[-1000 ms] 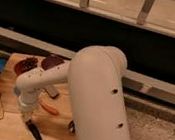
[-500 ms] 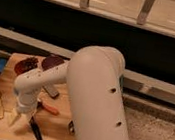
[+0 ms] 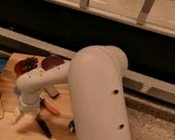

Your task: Place brush in plastic cup

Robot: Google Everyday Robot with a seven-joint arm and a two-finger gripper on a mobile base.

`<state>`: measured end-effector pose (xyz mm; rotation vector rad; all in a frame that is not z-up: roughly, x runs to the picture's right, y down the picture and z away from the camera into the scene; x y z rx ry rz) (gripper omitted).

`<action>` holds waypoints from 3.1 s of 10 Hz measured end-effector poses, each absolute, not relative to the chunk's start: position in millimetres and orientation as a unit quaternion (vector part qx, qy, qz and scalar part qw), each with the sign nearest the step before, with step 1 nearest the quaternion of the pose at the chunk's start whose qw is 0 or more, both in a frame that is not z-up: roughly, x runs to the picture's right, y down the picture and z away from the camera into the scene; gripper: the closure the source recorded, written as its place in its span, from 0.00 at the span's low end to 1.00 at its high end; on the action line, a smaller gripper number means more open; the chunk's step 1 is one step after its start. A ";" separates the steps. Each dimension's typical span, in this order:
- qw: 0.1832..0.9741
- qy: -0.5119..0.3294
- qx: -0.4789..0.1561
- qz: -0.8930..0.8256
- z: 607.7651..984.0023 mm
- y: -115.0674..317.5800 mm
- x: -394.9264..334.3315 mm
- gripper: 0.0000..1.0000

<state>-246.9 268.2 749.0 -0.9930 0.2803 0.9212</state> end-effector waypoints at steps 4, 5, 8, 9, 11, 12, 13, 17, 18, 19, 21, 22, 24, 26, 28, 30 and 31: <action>0.789 0.110 -0.402 0.452 722.4 211.2 -216.2 0.21; 0.792 0.107 -0.391 0.456 718.7 202.8 -210.1 0.21; 0.799 0.108 -0.373 0.460 713.0 187.9 -206.0 0.21; 0.795 0.116 -0.373 0.464 721.5 189.8 -200.1 0.21; 0.788 0.125 -0.376 0.471 744.1 198.1 -192.3 0.21; 0.784 0.129 -0.381 0.473 756.7 204.3 -189.9 0.21; 0.778 0.136 -0.387 0.476 769.8 209.5 -183.7 0.21; 0.764 0.157 -0.399 0.482 795.8 220.3 -170.4 0.21; 0.763 0.159 -0.399 0.483 799.2 219.9 -167.5 0.21; 0.761 0.161 -0.401 0.483 802.4 220.3 -166.2 0.21; 0.760 0.163 -0.406 0.481 806.3 225.0 -168.4 0.22; 0.759 0.166 -0.409 0.480 807.9 227.4 -169.3 0.31; 0.758 0.171 -0.411 0.476 809.3 231.4 -171.2 0.51; 0.759 0.171 -0.413 0.473 809.2 234.1 -174.9 0.69; 0.759 0.172 -0.415 0.472 809.4 236.2 -176.7 0.90; 0.758 0.173 -0.416 0.471 809.0 237.4 -176.8 1.00; 0.759 0.168 -0.414 0.473 806.7 234.1 -175.5 1.00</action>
